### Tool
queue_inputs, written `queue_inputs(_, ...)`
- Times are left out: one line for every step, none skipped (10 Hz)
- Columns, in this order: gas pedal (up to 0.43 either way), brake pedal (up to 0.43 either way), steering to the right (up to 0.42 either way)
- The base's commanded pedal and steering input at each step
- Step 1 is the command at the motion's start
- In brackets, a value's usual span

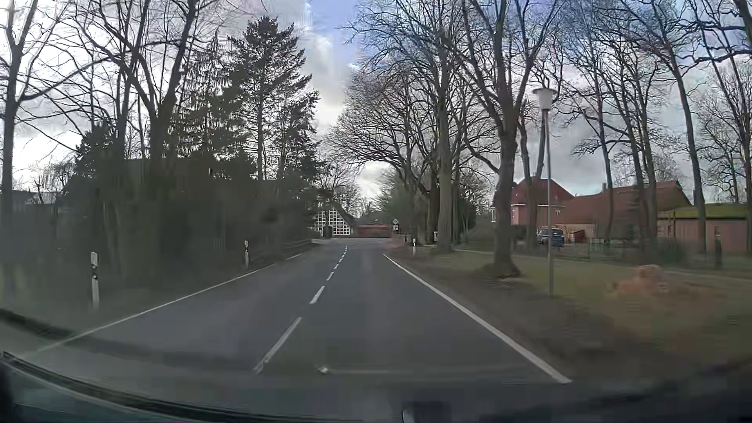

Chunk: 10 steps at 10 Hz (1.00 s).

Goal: Follow the waypoints while adhering to traffic rules and regulations

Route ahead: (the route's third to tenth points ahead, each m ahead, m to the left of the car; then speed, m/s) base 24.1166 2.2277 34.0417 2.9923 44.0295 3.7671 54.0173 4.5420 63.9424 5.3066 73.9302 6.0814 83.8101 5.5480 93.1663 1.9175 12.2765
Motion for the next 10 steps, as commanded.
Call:
queue_inputs(0.11,0.0,-0.038)
queue_inputs(0.11,0.0,-0.033)
queue_inputs(0.118,0.0,-0.028)
queue_inputs(0.118,0.0,-0.025)
queue_inputs(0.118,0.0,-0.022)
queue_inputs(0.118,0.0,-0.019)
queue_inputs(0.118,0.0,-0.016)
queue_inputs(0.118,0.0,-0.011)
queue_inputs(0.118,0.0,-0.011)
queue_inputs(0.118,0.0,-0.008)
